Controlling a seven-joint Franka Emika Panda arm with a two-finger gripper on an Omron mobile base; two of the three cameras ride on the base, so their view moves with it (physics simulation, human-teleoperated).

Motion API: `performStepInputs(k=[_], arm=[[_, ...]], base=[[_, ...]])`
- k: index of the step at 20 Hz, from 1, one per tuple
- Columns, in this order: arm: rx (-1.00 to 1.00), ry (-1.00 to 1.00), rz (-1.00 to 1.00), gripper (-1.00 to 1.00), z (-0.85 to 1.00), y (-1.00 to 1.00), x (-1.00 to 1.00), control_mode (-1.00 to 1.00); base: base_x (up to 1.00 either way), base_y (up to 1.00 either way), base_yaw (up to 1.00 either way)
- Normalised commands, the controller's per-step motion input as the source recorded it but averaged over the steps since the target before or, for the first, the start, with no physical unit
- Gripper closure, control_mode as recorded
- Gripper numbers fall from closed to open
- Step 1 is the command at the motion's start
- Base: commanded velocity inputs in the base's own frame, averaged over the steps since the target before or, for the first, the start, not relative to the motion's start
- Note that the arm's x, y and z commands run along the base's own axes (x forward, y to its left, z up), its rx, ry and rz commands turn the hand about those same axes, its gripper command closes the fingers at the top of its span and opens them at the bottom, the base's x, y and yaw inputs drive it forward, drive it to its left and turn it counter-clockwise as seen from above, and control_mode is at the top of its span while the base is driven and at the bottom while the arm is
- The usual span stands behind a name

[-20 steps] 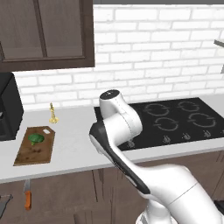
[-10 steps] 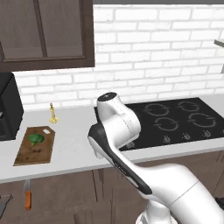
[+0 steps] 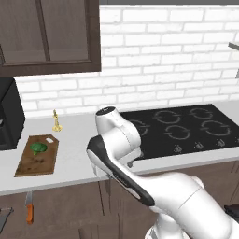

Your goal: Place the appropriate cutting tool for cutting the broccoli skin on the cutting board.

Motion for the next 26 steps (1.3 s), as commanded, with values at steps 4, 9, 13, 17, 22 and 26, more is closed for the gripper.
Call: performStepInputs(k=[4,9,13,17,22,26], arm=[[0.02,0.05,-0.13,-1.0,-0.89,0.98,0.0,-1.0],[0.03,0.0,-0.19,-1.0,-0.35,0.67,0.2,-1.0],[0.08,0.0,-0.16,-1.0,-0.43,0.35,0.01,-1.0],[0.09,0.04,-0.15,-1.0,-0.63,0.28,0.0,-1.0],[0.09,0.05,-0.05,-1.0,-0.62,0.22,-0.11,-1.0],[0.05,0.07,-0.02,-1.0,-0.48,0.14,-0.22,-1.0]], base=[[0.0,0.0,0.0],[0.0,0.0,0.0],[0.0,0.0,0.0],[0.0,0.0,0.0],[0.0,0.0,0.0],[0.0,0.0,0.0]])
